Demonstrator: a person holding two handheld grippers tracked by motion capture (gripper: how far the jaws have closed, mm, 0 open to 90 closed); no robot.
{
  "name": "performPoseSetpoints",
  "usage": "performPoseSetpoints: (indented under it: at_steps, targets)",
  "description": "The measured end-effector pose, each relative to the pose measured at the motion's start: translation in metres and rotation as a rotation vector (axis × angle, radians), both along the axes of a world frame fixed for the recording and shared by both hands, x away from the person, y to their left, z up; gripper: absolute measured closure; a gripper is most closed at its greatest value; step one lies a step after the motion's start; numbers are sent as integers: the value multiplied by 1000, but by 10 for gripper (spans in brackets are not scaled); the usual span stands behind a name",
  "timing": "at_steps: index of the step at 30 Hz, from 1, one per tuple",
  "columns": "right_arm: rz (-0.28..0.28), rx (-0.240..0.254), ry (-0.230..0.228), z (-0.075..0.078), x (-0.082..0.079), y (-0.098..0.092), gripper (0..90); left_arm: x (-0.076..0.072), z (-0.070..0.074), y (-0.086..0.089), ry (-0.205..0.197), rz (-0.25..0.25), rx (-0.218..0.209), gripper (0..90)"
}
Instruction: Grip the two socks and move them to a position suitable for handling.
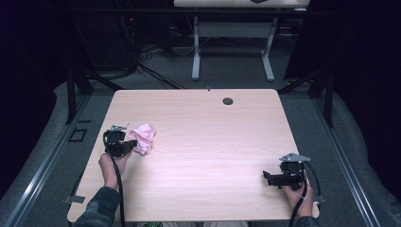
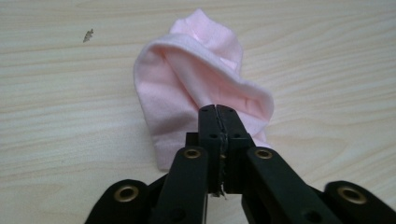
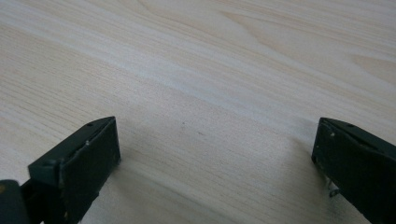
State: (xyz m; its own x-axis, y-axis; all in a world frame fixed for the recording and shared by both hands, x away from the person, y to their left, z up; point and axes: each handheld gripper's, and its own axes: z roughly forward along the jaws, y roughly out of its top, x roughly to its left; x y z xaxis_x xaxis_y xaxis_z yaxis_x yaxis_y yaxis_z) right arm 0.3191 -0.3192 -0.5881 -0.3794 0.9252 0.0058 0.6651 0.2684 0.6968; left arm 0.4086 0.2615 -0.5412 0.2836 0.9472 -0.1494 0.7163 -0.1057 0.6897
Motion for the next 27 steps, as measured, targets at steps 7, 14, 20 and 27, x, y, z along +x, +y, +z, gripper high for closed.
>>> performPoseSetpoints:
  at_steps: [7,14,20,27]
  targets:
    - [-3,4,-2,0,0,0,3,18,-5,-9,74,9,-15,551]
    - [-3,3,-2,0,0,0,4,24,-17,-11,114,17,-24,845]
    - [-3,4,-2,0,0,0,3,18,-14,-6,88,12,-31,878]
    - [-3,4,-3,0,0,0,3,1,6,-5,7,-31,18,877]
